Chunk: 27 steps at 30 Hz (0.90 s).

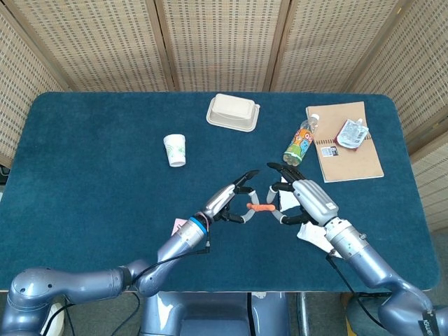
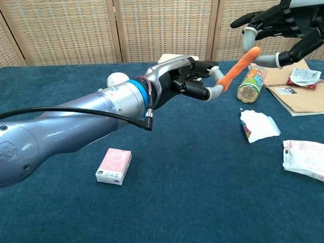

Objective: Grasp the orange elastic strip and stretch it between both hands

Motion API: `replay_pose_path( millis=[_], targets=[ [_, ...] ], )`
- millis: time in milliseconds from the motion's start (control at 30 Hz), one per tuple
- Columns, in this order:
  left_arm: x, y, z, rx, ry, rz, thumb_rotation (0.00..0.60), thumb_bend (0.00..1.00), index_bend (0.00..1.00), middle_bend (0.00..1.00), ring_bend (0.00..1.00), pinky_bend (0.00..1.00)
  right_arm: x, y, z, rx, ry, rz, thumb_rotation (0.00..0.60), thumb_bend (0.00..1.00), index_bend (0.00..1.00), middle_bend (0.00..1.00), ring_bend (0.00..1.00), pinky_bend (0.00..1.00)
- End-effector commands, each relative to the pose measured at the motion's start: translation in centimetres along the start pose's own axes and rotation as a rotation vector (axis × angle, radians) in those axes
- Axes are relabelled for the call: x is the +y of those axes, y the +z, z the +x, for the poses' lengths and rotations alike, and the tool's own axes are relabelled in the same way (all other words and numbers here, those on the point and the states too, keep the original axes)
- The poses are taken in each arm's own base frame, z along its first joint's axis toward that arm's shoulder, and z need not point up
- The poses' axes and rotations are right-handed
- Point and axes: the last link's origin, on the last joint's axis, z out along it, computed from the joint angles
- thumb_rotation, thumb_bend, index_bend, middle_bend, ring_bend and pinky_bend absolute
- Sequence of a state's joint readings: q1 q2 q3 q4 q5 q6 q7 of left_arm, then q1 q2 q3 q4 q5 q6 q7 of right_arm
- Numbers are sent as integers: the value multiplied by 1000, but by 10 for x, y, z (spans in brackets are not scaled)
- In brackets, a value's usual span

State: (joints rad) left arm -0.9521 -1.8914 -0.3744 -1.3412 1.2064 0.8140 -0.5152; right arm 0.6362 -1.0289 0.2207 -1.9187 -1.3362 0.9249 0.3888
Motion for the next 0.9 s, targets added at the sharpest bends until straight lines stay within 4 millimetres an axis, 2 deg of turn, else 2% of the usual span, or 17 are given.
replay_pose_path(
  millis=[33,900],
  targets=[
    [0,0,1,3,-1,0,600,484,704,0,0,0,-1,0,0,-6,17,-1,600,514,514,109,0,0],
    [4,-1,0,-1,-16,-1,600,485,704,0,0,0,-2,0,0,-13,-3,11,600,525,557,115,0,0]
  ],
)
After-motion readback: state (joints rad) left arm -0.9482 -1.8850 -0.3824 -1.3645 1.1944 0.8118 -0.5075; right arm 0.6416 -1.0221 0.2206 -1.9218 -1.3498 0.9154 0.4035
